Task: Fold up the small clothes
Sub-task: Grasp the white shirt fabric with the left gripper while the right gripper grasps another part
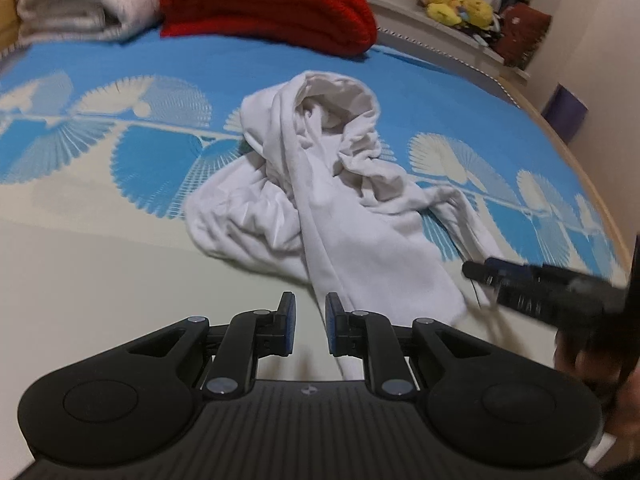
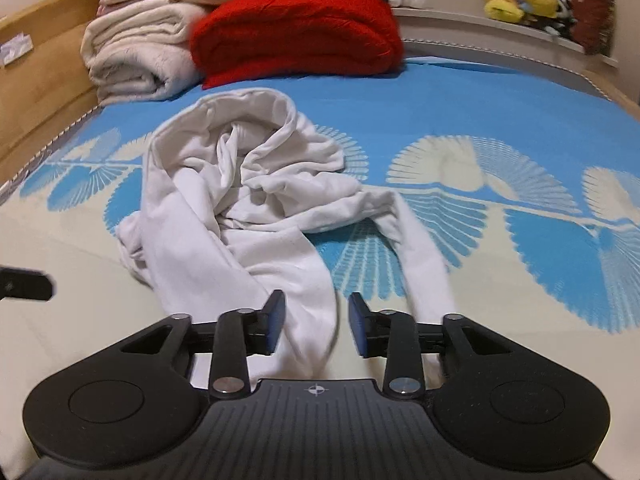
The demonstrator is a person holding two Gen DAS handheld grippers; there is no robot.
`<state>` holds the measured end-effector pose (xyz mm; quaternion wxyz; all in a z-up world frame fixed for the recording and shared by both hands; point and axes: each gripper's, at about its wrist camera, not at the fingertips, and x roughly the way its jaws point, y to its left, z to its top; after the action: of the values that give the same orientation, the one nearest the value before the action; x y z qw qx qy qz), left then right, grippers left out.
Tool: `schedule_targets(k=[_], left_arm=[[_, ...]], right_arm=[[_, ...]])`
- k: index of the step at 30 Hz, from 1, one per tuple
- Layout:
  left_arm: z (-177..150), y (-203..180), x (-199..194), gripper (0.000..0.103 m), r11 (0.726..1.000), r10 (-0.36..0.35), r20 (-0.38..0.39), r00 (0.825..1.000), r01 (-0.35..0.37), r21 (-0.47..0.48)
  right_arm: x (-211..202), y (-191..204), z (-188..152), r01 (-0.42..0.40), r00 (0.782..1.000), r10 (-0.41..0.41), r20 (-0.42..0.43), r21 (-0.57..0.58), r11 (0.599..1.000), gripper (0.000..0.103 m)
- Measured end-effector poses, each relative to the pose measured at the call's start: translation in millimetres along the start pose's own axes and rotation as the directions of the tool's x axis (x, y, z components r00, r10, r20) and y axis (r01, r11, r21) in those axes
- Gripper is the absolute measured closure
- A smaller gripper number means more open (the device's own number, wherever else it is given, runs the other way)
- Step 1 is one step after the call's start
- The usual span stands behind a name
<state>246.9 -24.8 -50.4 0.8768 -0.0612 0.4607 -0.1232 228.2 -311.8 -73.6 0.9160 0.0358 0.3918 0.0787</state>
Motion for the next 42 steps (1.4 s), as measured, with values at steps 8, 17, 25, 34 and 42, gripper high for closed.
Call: schedule_targets(k=[8, 17, 25, 34, 42], left_arm=[[35.9, 25.9, 54.7, 0.069, 0.974, -0.079, 0.056, 0.995, 0.089, -0.207], [25.0, -1.4, 94.1, 0.069, 0.983, -0.104, -0.025, 0.994, 0.099, -0.153], [23.7, 5.0, 76.3, 0.102, 0.980, -0.095, 0.017, 0.995, 0.097, -0.175], [25.6, 64.8, -35.3, 0.103, 0.975, -0.070, 0.087, 0.994, 0.087, -0.204], [-20.9, 98.1, -128.3, 0.103, 0.999, 0.007, -0.068, 0.998, -0.003, 0.047]], right_arm=[[70.2, -4.7, 13.6, 0.014, 0.998, -0.012, -0.058, 0.038, 0.999, 0.048], [101.4, 6.5, 18.0, -0.055, 0.995, 0.056, -0.086, 0.009, 0.998, 0.082], [49.8, -6.7, 41.7, -0.094, 0.996, 0.092, 0.019, 0.125, 0.988, 0.094], [-84.8, -31.4, 45.0, 0.166, 0.980, -0.189, 0.063, 0.265, 0.950, 0.095], [-162.5, 25.8, -46.1, 0.066, 0.981, -0.034, -0.190, 0.163, 0.984, 0.095]])
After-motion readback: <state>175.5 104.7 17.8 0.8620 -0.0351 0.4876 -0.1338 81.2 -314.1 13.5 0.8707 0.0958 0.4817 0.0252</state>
